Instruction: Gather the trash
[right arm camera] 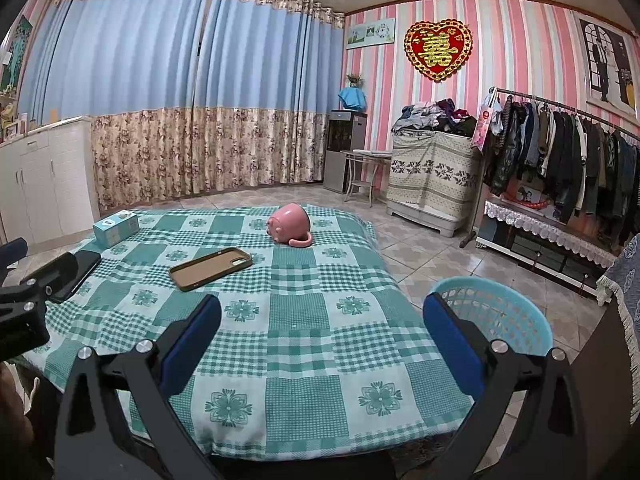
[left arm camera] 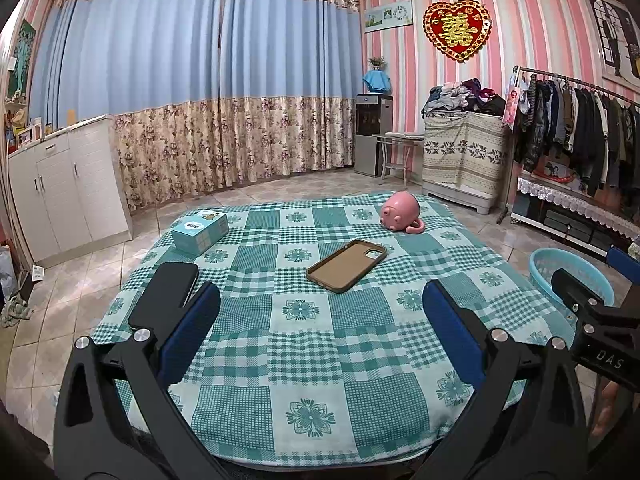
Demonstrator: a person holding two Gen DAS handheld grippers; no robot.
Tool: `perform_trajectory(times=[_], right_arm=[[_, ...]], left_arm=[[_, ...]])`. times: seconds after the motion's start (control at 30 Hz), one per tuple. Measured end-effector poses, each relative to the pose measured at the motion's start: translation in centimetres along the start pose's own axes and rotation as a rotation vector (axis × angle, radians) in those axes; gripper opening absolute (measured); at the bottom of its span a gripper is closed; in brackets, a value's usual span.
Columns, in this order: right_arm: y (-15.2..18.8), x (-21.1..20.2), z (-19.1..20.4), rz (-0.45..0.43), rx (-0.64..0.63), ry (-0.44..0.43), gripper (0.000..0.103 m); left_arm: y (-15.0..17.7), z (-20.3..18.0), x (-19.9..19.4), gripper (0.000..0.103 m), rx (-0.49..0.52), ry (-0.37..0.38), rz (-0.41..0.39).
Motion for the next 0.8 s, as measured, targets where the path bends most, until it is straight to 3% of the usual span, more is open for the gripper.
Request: perform_trajectory(times=[0.8], right_arm=[[0.03,0.00,-0.04,0.001,0.001,-0.001,0.099]], left_arm=[[-0.06,0.04,-0.05,0.098,-0.001,-0.003,-0.001]])
Point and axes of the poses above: each gripper's, at about its wrist camera, not at the fingertips, and x roughly the way its jaws point, z to its left, y to its underside, the point moved 8 cm from there along x, roughly the way its jaws point, and after that the axes turned 1 degree about -x, right-handed, at the moved point
